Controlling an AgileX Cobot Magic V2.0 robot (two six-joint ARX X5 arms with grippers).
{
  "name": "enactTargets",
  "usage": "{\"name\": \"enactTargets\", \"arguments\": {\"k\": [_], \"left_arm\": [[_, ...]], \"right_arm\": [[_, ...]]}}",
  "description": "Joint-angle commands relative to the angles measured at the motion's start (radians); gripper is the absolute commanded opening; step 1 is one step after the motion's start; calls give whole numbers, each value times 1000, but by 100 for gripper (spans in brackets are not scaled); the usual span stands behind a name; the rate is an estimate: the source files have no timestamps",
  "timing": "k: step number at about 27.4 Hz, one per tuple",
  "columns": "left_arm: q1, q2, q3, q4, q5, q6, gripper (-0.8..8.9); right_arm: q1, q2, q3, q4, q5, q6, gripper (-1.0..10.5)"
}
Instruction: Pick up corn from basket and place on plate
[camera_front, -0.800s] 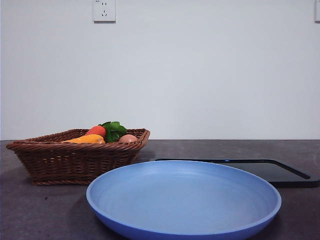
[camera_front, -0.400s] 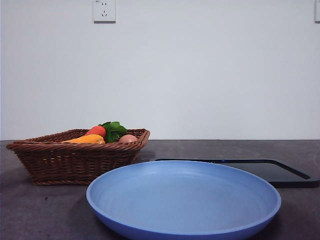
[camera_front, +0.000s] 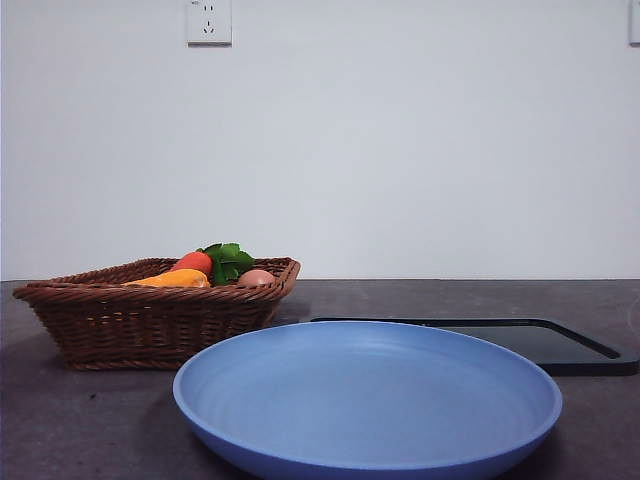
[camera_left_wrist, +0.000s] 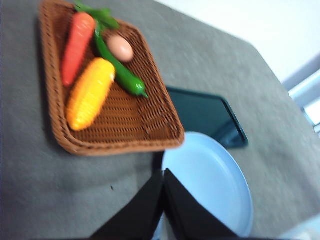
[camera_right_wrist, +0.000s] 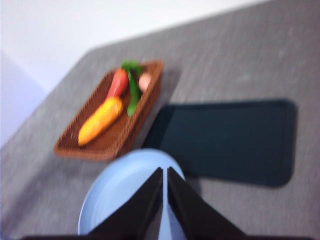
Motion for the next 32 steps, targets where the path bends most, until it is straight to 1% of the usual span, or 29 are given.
{"name": "enactTargets", "arguments": {"k": [1,5,7,15,16,18,19,20,23,25,29,32], "left_arm": [[-15,37,43,-52,16,67,4],[-42,93,76,-142,17,108,4],[-50,114,80,-169,17,126,4],[-58,145,81,-179,17,137,11],[-58,145,82,-178,17,137,27],[-58,145,82,-177,17,137,95],[-58,145,82,-177,17,137,141],[-58,145,82,-177,17,137,225],[-58,145,82,-177,17,127,374],[-58,146,83,-177,17,121,394],[-58,148,87,-177,17,122,393],[-58,148,90,-176,17,122,393]], "right_arm": [[12,73,54,-72,-25,-101,2],[45,172,116,-187,-29,-172,2],[63,206,132,-220,-29,-197,2],[130,288,138,-227,-30,-203,2],[134,294,138,-226,-30,-202,2],[136,305,138,-219,-30,-179,19],[136,310,138,-217,-30,-173,47],[136,316,138,-210,-30,-157,115],[136,330,138,-196,-30,-126,290],[136,343,138,-193,-30,-115,328],[143,393,138,-173,-41,-105,328],[165,446,138,-129,-49,-76,328]]}}
